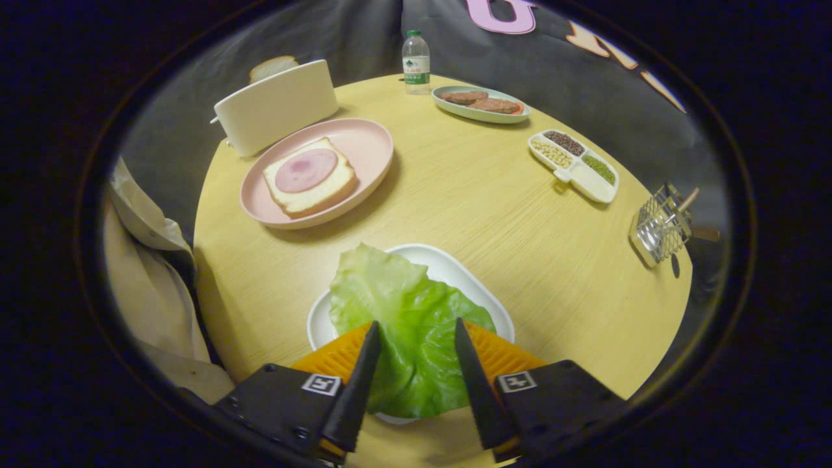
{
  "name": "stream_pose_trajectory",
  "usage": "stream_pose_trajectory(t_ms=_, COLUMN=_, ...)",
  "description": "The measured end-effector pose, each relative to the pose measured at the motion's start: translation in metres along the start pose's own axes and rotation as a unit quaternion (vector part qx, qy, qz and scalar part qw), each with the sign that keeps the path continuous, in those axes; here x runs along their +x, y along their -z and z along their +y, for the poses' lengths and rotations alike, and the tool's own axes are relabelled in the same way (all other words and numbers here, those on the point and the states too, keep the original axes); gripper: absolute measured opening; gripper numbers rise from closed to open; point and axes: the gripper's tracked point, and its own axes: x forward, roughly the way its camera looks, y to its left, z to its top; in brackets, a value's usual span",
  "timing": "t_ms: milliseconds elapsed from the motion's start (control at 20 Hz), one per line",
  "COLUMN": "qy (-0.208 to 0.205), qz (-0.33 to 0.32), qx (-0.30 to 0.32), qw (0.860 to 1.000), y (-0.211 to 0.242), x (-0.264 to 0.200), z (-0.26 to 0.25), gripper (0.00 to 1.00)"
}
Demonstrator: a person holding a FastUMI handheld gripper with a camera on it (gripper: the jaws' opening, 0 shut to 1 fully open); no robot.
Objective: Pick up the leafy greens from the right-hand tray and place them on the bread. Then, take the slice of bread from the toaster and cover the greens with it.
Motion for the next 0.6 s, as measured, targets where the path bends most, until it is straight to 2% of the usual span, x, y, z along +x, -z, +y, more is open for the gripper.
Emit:
stream_pose_trajectory(t_ms=350, qy=0.001, qz=0.015, qx=0.0, qw=1.0, y=0.0022, x=-0.0018, z=0.007, gripper=0.67)
stream_pose_trajectory(t_ms=450, qy=0.002, qz=0.018, qx=-0.001, qw=1.0, y=0.0032, x=-0.0025, z=0.0082, gripper=0.67)
stream_pose_trajectory(t_ms=550, qy=-0.002, qz=0.01, qx=-0.006, qw=1.0, y=-0.0024, x=-0.0005, z=0.0102, gripper=0.48)
stream_pose_trajectory(t_ms=600, qy=0.016, qz=-0.001, qx=0.001, qw=1.0, y=-0.0063, x=0.003, z=0.0044, gripper=0.39)
